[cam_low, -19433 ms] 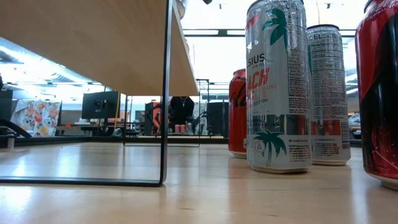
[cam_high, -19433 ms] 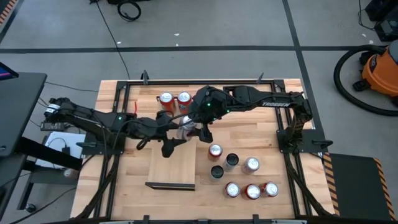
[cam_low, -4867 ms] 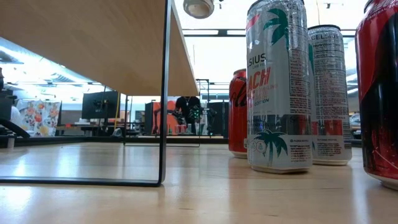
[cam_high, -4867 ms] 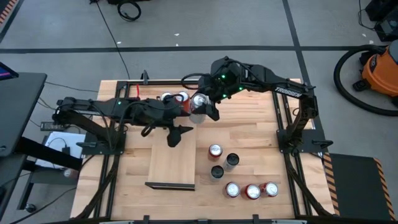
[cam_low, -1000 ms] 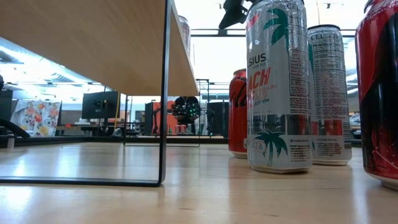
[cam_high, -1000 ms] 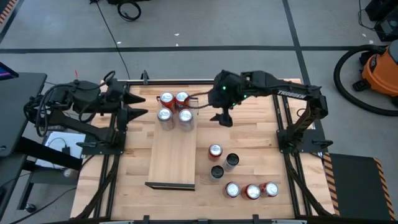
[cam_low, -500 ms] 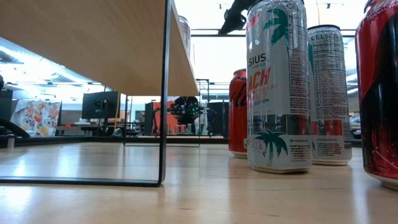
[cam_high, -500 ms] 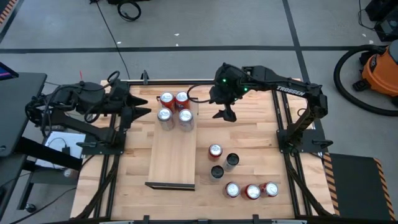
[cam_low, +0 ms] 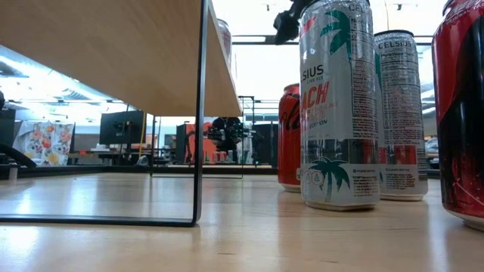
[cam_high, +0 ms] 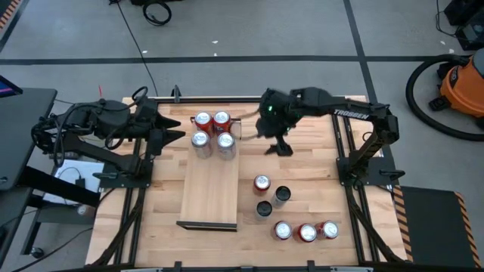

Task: Pick and place cans onto a shelf
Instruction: Put the top white-pink soda can on the shelf

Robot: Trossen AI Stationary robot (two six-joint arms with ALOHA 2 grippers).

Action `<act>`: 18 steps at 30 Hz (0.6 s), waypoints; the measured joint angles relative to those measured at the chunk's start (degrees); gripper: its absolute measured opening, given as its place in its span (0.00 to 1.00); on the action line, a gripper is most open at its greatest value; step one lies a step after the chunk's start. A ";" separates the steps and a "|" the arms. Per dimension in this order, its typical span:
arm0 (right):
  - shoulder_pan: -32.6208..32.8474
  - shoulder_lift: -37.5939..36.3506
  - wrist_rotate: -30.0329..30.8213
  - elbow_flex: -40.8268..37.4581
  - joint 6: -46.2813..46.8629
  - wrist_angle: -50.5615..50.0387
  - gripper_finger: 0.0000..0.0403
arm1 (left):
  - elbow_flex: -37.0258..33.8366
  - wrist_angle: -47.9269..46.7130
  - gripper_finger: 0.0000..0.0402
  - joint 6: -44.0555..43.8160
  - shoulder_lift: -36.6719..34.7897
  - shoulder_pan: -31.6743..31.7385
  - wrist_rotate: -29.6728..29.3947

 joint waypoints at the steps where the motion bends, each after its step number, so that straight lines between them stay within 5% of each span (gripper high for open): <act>1: 0.28 0.05 -0.17 -1.01 0.01 -0.19 0.86 | 0.00 0.00 0.72 -0.17 0.00 0.00 0.00; 18: 3.46 -0.41 4.30 -3.57 4.42 0.70 0.86 | 0.00 -5.17 0.72 4.82 2.33 0.24 -1.07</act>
